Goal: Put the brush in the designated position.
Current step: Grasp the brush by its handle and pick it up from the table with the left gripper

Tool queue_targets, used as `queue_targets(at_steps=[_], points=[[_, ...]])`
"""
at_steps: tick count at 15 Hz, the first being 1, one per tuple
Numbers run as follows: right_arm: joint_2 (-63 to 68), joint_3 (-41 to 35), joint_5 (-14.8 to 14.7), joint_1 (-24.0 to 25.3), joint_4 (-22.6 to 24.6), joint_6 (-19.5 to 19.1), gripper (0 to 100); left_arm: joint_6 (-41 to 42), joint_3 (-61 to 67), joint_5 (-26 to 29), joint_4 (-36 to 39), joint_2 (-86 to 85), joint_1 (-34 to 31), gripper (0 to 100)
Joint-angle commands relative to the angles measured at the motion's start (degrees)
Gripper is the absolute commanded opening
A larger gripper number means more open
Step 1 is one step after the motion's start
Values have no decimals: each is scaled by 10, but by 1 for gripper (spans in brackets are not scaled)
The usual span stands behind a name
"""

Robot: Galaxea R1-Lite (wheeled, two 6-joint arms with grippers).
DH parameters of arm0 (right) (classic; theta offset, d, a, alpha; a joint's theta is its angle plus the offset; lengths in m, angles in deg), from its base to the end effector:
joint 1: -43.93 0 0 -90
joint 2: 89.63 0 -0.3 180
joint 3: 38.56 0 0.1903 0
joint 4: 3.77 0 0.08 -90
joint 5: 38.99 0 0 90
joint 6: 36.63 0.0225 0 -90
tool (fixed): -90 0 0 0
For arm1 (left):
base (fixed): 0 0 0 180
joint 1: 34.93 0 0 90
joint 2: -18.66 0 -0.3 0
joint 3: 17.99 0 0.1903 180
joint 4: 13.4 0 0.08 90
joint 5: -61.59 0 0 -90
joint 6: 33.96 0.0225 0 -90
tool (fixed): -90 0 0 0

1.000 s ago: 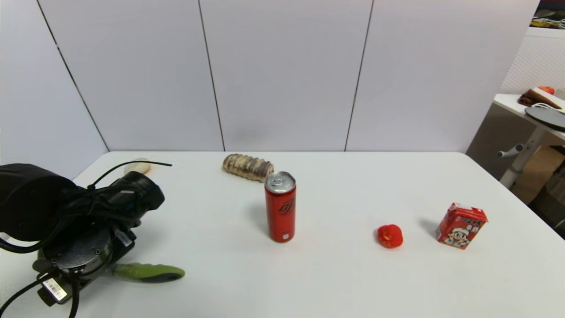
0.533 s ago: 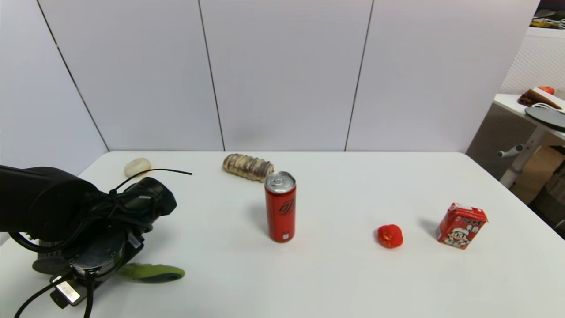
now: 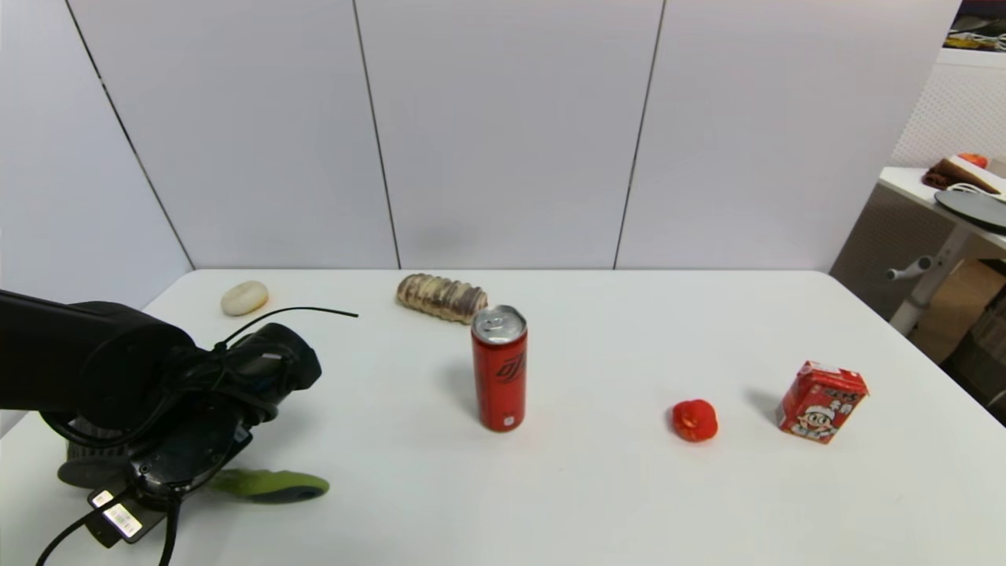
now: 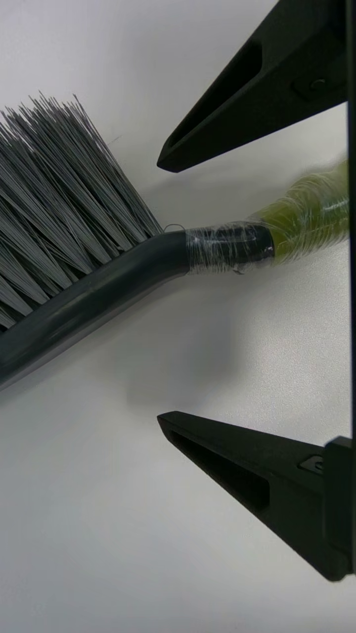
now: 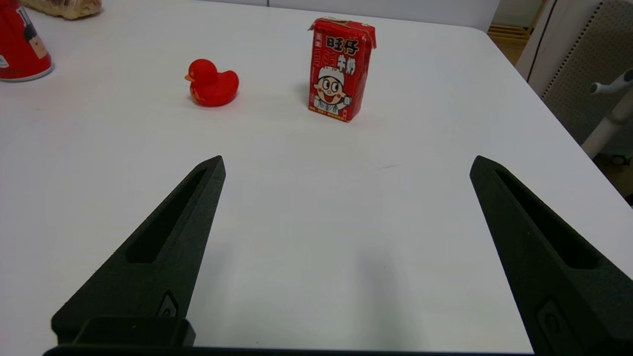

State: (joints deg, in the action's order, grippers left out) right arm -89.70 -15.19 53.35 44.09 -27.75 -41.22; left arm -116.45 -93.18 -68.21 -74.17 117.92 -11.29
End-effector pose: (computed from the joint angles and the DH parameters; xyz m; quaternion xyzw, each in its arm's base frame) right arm -0.0229 0.0009 0.0744 -0.0399 0.0038 0.0220 0.9990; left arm 0.2172 -0.0793 0.1216 -0.2152 0.3630 0.4563 0.7834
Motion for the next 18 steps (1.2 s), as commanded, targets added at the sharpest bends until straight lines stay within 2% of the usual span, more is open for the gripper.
queue_targets(at_steps=[1,18], points=[[1,-1,0,0,0,0,100,-6,-2,-2,-1,9,4,100],[1,-1,0,0,0,-1,100,-36,-8,1,2,8,8,100]])
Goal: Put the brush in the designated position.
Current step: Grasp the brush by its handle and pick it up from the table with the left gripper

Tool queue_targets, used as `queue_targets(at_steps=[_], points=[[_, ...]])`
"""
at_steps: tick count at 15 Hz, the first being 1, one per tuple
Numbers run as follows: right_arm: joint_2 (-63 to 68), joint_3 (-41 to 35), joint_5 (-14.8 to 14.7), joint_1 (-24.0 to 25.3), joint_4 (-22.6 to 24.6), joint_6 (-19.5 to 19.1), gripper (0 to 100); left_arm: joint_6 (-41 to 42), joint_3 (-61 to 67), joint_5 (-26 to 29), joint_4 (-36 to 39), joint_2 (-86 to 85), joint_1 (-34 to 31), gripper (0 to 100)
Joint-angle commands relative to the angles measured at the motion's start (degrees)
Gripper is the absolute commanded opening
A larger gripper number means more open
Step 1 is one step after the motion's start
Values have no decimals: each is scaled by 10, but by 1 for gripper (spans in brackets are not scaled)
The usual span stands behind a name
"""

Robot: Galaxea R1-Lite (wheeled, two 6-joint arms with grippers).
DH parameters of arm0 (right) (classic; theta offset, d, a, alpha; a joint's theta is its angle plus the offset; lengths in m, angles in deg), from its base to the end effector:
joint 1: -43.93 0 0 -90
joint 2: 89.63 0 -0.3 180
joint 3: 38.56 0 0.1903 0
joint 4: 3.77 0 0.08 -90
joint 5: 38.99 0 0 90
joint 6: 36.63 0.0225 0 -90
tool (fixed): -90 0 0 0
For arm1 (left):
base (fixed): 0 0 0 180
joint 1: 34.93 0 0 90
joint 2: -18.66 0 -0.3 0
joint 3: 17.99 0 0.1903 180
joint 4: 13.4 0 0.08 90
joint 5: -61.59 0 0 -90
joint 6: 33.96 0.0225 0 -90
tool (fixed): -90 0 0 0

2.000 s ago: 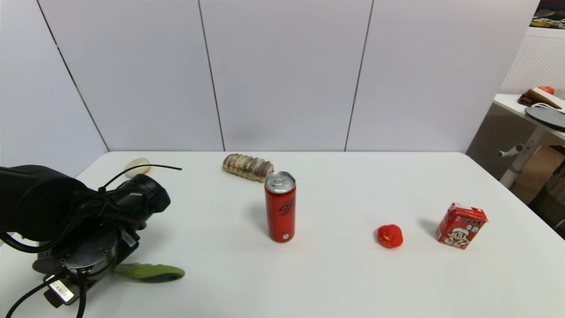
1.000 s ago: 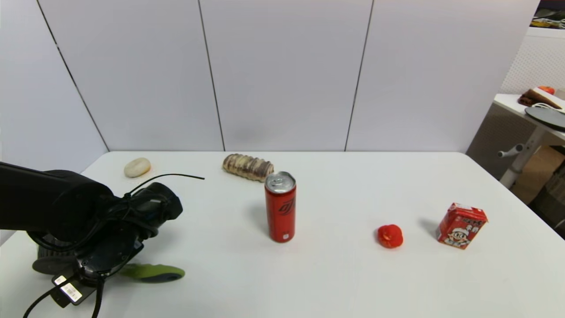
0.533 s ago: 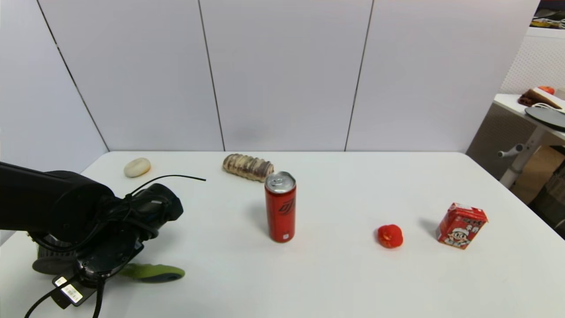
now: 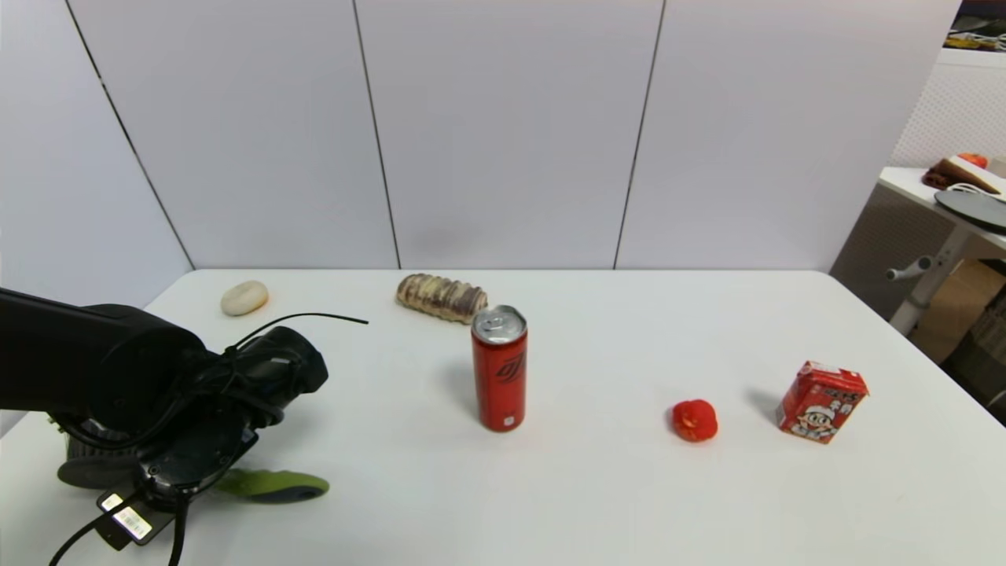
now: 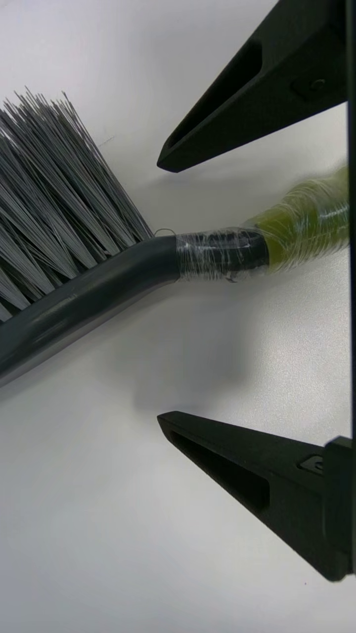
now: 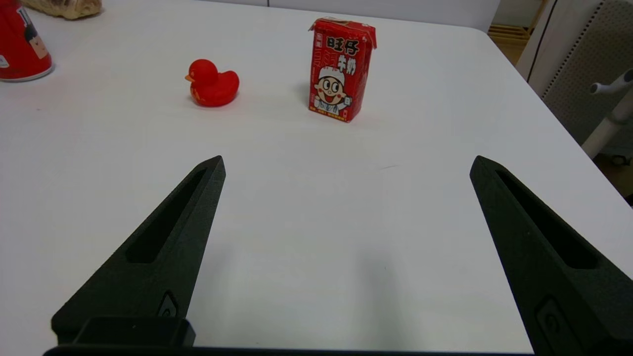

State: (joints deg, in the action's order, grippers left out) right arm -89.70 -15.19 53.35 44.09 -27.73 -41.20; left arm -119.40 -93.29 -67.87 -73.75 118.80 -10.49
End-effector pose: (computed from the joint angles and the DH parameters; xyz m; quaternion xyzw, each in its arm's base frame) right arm -0.0229 0.0009 0.0744 -0.0398 0.0037 0.0220 0.9990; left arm 0.2187 -0.0837 0.1183 -0.2320 0.3566 0.4603 0.7792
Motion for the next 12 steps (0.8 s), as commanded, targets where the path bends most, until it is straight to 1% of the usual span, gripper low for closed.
queue_targets(at_steps=[1,4,12], points=[[1,-1,0,0,0,0,100,-12,-9,-4,2,-1,0,100],[1,-1,0,0,0,-1,100,-40,-8,-4,19,5,1,100],[1,-1,0,0,0,-1,100,-56,-4,-3,19,6,7,100]])
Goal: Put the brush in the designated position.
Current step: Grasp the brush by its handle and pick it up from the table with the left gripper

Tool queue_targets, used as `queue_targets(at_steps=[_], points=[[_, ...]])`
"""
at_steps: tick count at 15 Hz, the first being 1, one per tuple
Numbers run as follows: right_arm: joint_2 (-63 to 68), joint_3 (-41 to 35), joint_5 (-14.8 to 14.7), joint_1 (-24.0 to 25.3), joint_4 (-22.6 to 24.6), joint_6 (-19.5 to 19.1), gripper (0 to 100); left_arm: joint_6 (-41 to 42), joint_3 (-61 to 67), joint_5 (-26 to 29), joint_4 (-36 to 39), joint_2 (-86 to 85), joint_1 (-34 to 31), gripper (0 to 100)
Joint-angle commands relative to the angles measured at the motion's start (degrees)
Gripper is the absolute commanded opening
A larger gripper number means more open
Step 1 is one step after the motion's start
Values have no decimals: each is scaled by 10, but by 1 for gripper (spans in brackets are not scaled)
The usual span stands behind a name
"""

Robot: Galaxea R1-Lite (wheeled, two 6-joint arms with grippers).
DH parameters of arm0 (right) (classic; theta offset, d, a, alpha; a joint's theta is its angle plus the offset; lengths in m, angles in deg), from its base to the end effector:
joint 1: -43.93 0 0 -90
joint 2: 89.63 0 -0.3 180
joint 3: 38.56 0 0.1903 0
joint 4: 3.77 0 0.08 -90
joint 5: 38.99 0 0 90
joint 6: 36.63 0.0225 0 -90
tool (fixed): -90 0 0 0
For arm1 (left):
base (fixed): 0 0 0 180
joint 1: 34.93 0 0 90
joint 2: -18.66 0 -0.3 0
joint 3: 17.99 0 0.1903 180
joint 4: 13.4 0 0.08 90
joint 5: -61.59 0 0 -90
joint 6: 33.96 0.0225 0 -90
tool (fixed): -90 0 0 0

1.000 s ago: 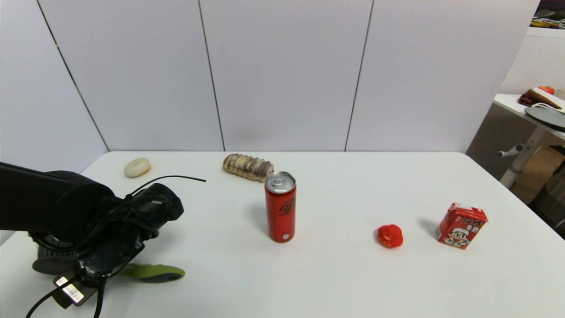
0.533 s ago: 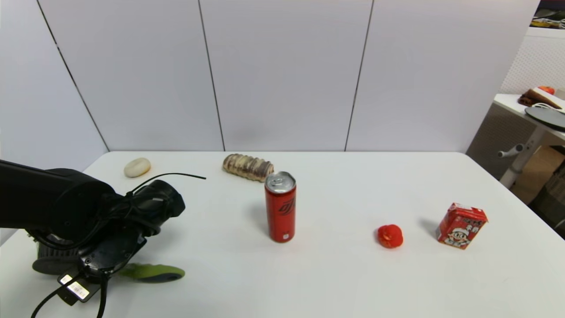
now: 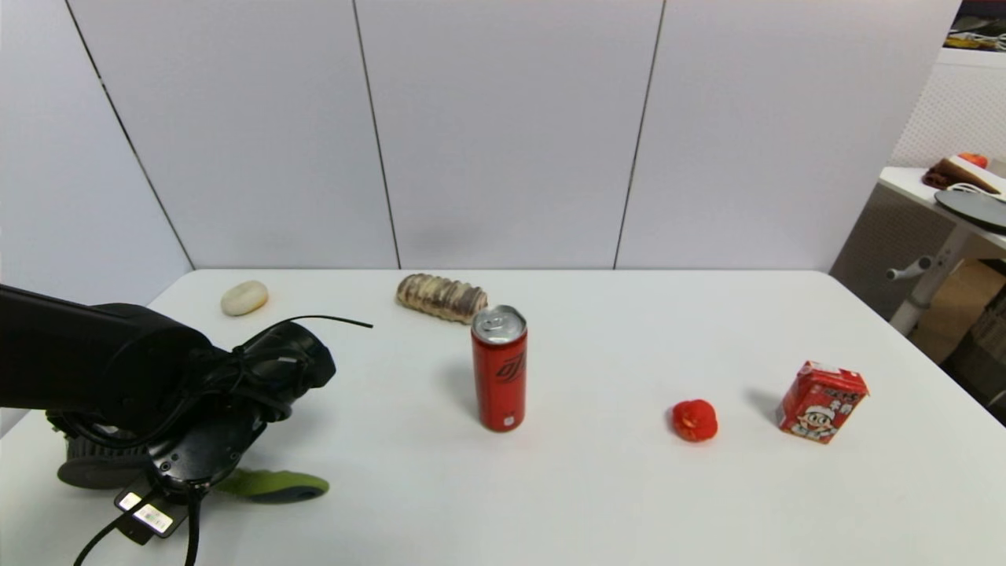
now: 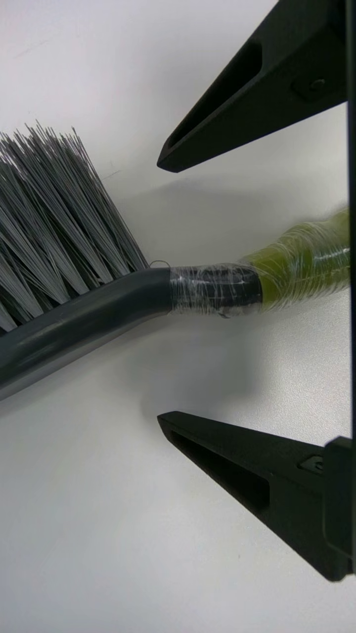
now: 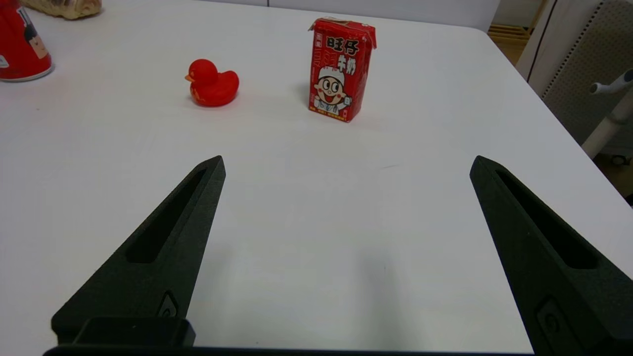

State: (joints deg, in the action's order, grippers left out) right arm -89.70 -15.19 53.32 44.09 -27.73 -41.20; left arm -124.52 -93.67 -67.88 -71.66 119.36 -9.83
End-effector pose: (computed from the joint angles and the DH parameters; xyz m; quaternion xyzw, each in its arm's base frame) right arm -0.0229 0.0008 0.0744 -0.0398 0.0037 0.0217 0.9990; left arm 0.2230 -0.0887 0.1176 -0.2771 0.3288 0.4649 0.7739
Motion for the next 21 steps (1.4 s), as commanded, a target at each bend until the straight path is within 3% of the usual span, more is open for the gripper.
queue_targets(at_steps=[1,21], points=[[1,-1,1,0,0,-1,100,-5,0,-3,-4,0,0,100],[1,-1,1,0,0,-1,100,-5,2,-4,-5,5,0,100]])
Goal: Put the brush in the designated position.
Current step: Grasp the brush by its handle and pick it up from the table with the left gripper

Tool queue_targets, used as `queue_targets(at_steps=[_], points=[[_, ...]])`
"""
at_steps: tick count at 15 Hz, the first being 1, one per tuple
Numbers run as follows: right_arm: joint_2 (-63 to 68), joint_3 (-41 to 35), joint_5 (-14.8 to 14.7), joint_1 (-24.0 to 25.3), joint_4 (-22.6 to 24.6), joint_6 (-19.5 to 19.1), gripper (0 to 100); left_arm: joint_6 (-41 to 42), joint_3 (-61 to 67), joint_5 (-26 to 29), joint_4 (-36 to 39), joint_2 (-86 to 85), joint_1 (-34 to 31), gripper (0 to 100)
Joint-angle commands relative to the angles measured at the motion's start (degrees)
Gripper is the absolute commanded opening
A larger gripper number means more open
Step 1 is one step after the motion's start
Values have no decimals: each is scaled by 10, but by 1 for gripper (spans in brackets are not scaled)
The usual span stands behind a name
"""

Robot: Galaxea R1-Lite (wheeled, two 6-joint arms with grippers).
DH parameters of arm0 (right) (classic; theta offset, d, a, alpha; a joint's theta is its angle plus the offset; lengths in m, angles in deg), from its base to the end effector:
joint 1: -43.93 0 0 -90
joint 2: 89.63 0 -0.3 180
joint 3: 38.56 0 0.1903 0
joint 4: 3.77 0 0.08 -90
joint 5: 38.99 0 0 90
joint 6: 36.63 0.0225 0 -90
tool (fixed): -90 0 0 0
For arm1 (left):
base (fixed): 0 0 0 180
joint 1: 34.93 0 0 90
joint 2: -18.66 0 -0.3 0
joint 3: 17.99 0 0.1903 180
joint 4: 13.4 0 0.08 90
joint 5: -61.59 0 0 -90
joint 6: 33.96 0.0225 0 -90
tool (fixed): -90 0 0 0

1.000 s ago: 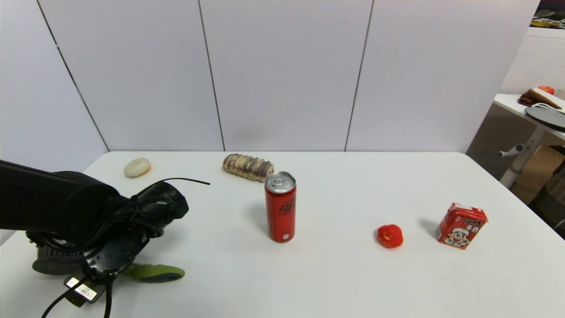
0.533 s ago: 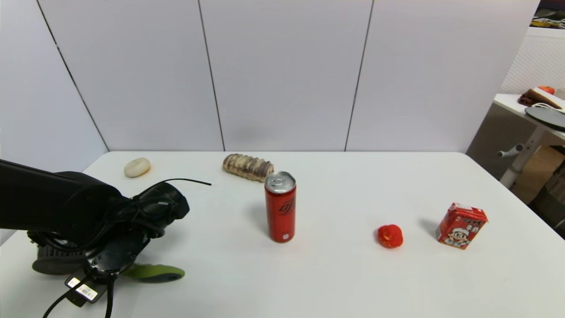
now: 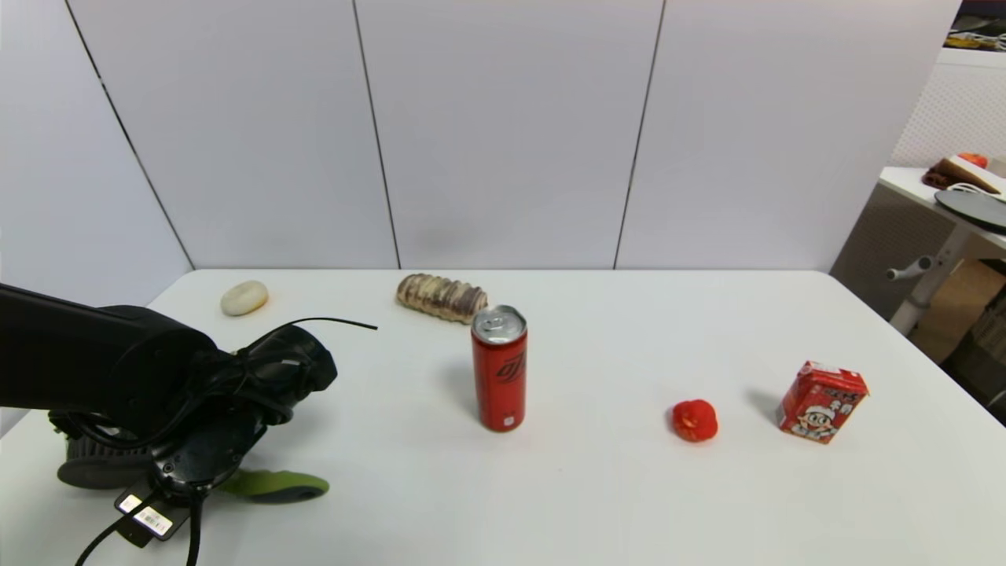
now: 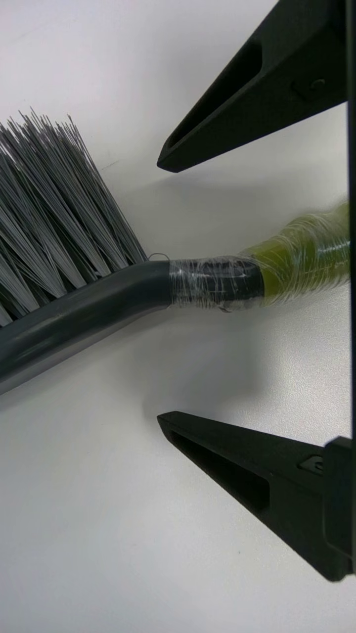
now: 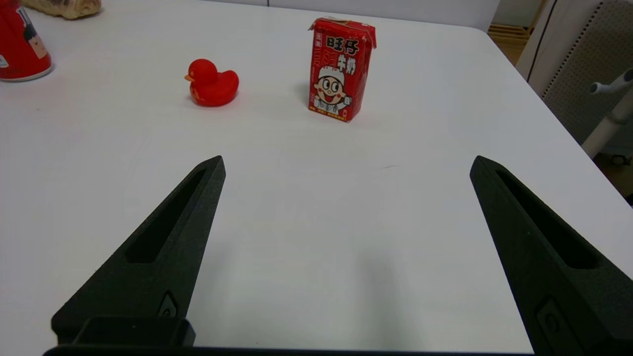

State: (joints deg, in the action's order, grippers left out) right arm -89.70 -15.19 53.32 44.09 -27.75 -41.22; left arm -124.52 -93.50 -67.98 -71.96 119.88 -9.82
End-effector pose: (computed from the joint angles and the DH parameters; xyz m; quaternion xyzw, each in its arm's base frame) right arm -0.0229 0.0008 0.0744 -0.0399 0.0038 0.0217 0.9990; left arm 0.2230 -0.0887 0.1149 -0.2702 0.3325 0.4684 0.7727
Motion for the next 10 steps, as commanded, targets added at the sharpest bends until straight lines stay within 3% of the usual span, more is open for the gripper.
queue_targets(at_steps=[1,4,5,10], points=[[1,-1,1,0,0,0,100,-4,0,-4,-2,-1,0,100],[1,-1,1,0,0,-1,100,-3,-1,-5,-2,-1,0,100],[1,-1,1,0,0,-1,100,-2,0,-5,-3,-1,0,0],[1,-1,1,0,0,-1,100,-2,-1,-5,-3,-2,0,0]])
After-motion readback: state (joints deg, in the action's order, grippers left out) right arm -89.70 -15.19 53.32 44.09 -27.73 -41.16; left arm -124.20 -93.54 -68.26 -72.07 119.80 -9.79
